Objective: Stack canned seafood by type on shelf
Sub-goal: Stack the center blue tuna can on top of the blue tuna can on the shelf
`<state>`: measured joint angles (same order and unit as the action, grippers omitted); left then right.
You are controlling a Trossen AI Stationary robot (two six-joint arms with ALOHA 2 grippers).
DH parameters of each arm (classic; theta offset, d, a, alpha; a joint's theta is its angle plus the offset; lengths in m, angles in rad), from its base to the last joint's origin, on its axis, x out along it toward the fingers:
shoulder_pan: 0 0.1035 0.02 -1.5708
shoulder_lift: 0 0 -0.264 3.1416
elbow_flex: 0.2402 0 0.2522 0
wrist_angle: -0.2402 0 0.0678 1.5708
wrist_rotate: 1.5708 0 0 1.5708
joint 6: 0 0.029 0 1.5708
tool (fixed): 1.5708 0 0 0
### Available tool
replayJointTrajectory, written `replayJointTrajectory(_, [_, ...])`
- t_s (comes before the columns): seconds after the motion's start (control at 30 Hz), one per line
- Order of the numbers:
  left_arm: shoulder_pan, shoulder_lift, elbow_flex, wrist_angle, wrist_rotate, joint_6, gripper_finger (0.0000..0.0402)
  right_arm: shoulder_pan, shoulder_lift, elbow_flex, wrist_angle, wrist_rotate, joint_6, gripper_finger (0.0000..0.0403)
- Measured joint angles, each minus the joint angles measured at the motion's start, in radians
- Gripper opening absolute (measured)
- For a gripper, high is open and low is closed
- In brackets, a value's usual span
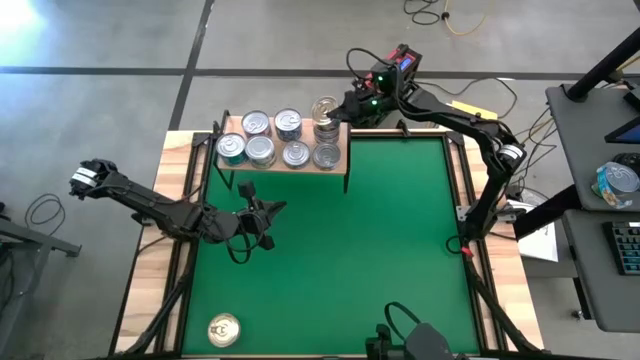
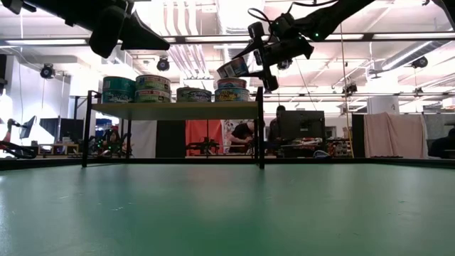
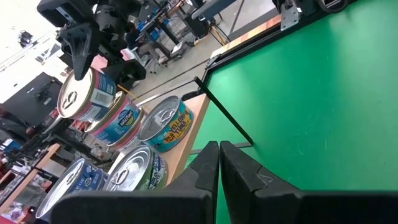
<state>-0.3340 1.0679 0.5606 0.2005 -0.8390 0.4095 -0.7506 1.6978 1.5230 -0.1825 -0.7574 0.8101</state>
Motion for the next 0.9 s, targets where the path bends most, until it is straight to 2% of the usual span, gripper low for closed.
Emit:
replayJointTrajectory(0.4, [0.000,0.000,0.000,-0.001,0.000,0.000,0.0000,0.000,0.000,0.000,-0.021,0.001,-0.017,0.0256])
replayJointTrajectory(0.9, [0.000,0.000,0.000,-0.001,0.000,0.000,0.0000,0.000,-0.001,0.000,-0.047,0.001,-0.025,0.0251])
